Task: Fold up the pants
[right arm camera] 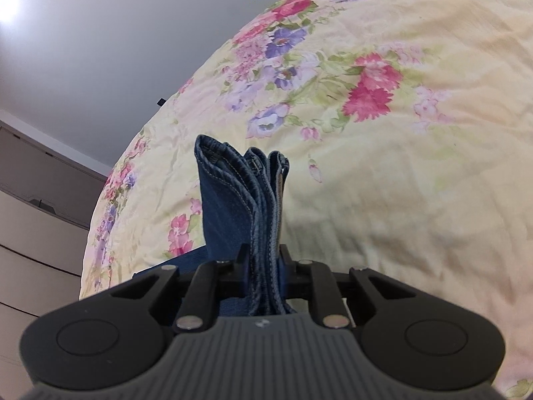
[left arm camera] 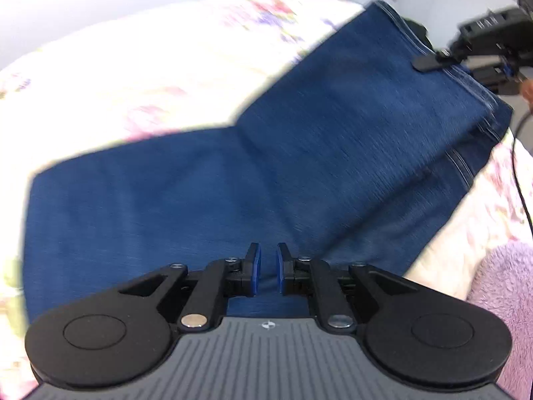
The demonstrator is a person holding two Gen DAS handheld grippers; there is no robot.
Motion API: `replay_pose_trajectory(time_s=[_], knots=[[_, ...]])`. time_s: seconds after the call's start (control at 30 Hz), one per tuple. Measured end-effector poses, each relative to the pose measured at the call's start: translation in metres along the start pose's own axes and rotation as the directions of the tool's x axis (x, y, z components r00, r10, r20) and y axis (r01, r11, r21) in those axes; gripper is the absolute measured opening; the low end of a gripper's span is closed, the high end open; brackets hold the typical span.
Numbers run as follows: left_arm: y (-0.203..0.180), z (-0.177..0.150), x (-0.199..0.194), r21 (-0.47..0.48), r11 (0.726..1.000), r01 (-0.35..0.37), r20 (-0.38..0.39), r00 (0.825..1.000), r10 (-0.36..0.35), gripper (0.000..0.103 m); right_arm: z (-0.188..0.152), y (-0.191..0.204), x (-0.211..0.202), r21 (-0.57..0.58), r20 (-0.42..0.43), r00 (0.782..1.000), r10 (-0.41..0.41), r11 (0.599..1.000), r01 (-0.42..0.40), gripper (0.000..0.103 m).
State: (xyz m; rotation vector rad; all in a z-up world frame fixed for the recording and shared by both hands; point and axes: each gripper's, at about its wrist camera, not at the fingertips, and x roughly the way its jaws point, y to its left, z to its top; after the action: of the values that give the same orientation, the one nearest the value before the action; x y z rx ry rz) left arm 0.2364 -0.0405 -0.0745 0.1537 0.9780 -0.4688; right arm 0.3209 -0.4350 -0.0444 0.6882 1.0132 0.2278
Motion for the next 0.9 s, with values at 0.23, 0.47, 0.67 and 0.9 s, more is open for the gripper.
replay_pose_trajectory(time_s=[0.23,0.47,0.67,0.9], knots=[[0.087,0.005,-0.071,-0.083,0.984,-0.155,0.091,0.982,0.163,0.020,-0.011,0.105,0.000,-0.084,-0.026,1.000,0.012,0.996,-0.014,0.011],[0.154,-0.010,-0.094,-0.165,0.962,-0.217,0.090,0.968,0.234,0.020,-0.048,0.208,0.057,-0.172,-0.087,0.996,0.037,0.984,-0.051,0.012],[0.197,-0.033,-0.085,-0.262,0.951,-0.162,0.093,0.977,0.192,0.021,-0.098,0.264,0.149,-0.187,-0.190,0.981,0.032,0.980,-0.068,0.012],[0.222,-0.052,-0.072,-0.341,0.937,-0.072,0.107,0.988,0.115,0.021,-0.147,0.273,0.250,-0.242,-0.291,0.955,-0.049,0.970,-0.024,0.014]])
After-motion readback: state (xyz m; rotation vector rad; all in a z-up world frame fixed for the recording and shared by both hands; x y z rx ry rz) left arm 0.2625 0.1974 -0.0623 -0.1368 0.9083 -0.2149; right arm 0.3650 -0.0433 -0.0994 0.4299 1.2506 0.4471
